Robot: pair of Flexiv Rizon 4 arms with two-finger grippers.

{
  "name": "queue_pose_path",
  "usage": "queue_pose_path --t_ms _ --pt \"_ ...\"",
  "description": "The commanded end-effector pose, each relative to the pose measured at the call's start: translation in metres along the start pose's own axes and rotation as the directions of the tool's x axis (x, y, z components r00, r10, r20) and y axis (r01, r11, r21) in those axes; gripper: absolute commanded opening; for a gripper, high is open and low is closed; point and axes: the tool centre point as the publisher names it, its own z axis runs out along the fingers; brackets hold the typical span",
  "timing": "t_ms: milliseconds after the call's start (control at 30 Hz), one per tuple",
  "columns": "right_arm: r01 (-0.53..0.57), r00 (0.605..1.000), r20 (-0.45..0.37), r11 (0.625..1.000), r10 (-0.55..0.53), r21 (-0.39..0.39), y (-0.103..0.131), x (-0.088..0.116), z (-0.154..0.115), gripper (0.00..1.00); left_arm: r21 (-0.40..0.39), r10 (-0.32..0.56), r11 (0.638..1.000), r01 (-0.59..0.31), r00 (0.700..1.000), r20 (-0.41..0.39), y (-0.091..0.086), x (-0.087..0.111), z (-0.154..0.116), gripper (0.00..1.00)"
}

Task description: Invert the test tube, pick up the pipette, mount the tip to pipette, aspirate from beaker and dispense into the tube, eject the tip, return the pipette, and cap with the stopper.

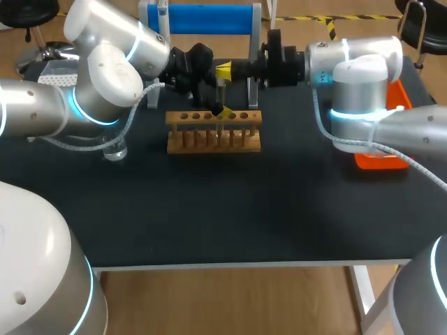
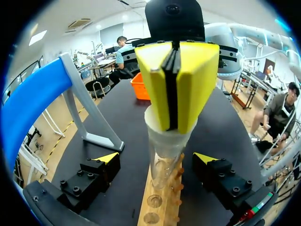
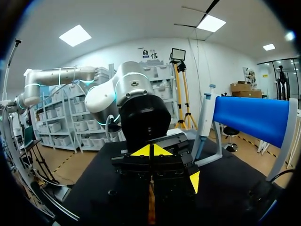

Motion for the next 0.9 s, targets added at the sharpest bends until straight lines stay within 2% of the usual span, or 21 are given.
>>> queue_pose_path --t_ms 33,267,467,500,533,567,733,900 --pt "0.008 1.0 0.022 0.999 -0.006 -0.049 -0.004 0.0 -0.004 0.0 -0.003 -0.001 1.0 0.001 1.0 -0.002 -0.001 0.0 0.0 1.0" --pt "0.015 1.0 0.026 0.988 -0.011 -0.154 0.02 0.002 -0.016 0.0 -0.003 -0.001 1.0 0.001 1.0 -0.002 -0.001 0.0 0.0 1.0" --pt "0.031 0.998 0.059 0.984 -0.021 -0.177 0.029 -0.003 -0.032 0.0 -0.003 -0.001 1.0 0.001 1.0 -0.002 -0.001 0.0 0.0 1.0" --pt "0.032 0.998 0.066 0.984 -0.02 -0.175 0.029 -0.004 -0.036 0.12 -0.003 -0.001 1.0 0.001 1.0 -0.002 -0.001 0.0 0.0 1.0" --pt "0.043 0.996 0.083 0.986 -0.03 -0.162 0.029 -0.005 -0.04 0.41 -0.003 -0.001 1.0 0.001 1.0 -0.002 -0.001 0.0 0.0 1.0" --pt "0.054 0.995 0.095 0.987 -0.04 -0.149 0.028 -0.006 -0.044 1.0 -0.003 -0.001 1.0 0.001 1.0 -0.002 -0.001 0.0 0.0 1.0" --pt "0.156 0.975 0.163 0.988 -0.151 -0.02 0.024 -0.006 -0.065 1.0 -0.003 -0.001 1.0 0.001 1.0 -0.002 -0.001 0.0 0.0 1.0" --pt "0.267 0.933 0.208 0.953 -0.292 0.141 0.013 -0.005 -0.084 1.0 -0.003 -0.001 1.0 0.001 1.0 -0.002 -0.001 0.0 0.0 1.0"
